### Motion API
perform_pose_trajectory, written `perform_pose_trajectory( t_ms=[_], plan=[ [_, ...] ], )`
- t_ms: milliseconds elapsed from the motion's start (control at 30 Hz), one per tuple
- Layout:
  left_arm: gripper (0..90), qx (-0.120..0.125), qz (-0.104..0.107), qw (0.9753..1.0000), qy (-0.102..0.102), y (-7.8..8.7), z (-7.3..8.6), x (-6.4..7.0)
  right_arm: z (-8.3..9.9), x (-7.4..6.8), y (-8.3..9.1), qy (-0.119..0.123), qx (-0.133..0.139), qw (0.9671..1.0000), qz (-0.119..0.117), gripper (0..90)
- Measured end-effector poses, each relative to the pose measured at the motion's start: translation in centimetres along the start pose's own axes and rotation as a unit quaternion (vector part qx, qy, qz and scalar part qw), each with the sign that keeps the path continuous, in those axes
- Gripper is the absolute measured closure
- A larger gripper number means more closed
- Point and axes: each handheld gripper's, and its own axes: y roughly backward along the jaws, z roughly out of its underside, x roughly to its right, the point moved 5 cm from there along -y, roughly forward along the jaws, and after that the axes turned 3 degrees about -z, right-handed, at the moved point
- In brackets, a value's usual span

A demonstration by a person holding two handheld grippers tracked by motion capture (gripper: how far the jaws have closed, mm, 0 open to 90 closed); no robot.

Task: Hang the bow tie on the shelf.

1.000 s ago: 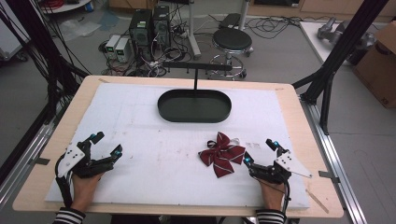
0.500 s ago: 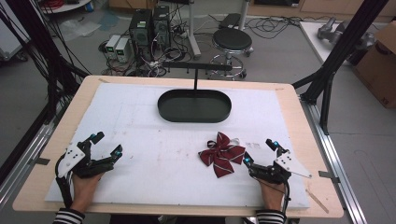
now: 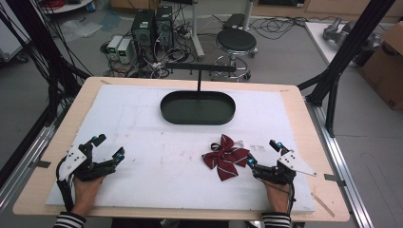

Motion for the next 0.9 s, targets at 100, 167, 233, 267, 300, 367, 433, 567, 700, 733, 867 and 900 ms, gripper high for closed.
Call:
perform_pose_trajectory(
  t_ms=[100, 167, 233, 267, 300, 367, 433, 567, 700, 733, 867, 900],
  plan=[
    [13.5, 0.000, 0.000, 1.0000, 0.000, 0.0, 0.0, 0.0, -1.4, -0.1, -0.2, 0.009, -0.010, 0.9999, -0.003, 3.6],
    [13.5, 0.000, 0.000, 1.0000, 0.000, 0.0, 0.0, 0.0, -2.2, -0.2, -0.6, 0.014, -0.025, 0.9996, -0.006, 3.5],
    [13.5, 0.000, 0.000, 1.0000, 0.000, 0.0, 0.0, 0.0, -3.2, -0.1, -0.9, 0.025, -0.035, 0.9990, -0.009, 3.5],
    [13.5, 0.000, 0.000, 1.0000, 0.000, 0.0, 0.0, 0.0, -3.2, -0.1, -0.9, 0.025, -0.035, 0.9990, -0.009, 3.5],
    [13.5, 0.001, 0.000, 1.0000, 0.001, 0.0, 0.0, 0.0, -3.6, -0.1, -1.1, 0.031, -0.039, 0.9987, -0.008, 3.6],
    [13.5, 0.002, 0.000, 1.0000, 0.001, 0.0, 0.0, 0.0, -4.5, -0.1, -1.4, 0.034, -0.039, 0.9986, -0.013, 3.6],
    [13.5, 0.000, 0.000, 1.0000, 0.000, 0.0, 0.0, 0.0, -5.5, 0.1, -2.1, 0.034, -0.049, 0.9980, -0.021, 3.6],
    [13.5, 0.002, 0.000, 1.0000, 0.000, 0.0, 0.0, 0.0, -6.6, 0.4, -3.3, 0.041, -0.086, 0.9949, -0.033, 3.6],
    [13.5, 0.001, 0.000, 1.0000, 0.001, 0.0, 0.0, 0.0, -7.4, 1.0, -4.6, 0.045, -0.130, 0.9897, -0.040, 3.6],
    [13.5, 0.001, 0.000, 1.0000, 0.001, 0.0, 0.0, 0.0, -7.4, 1.0, -4.6, 0.045, -0.130, 0.9897, -0.040, 3.6],
    [13.5, 0.001, -0.001, 1.0000, 0.001, 0.0, 0.0, 0.0, -7.7, 1.4, -5.8, 0.061, -0.177, 0.9811, -0.048, 3.6],
    [13.5, 0.000, -0.001, 1.0000, 0.001, 0.0, 0.0, 0.0, -7.7, 1.5, -6.0, 0.064, -0.184, 0.9795, -0.050, 3.6]
  ],
)
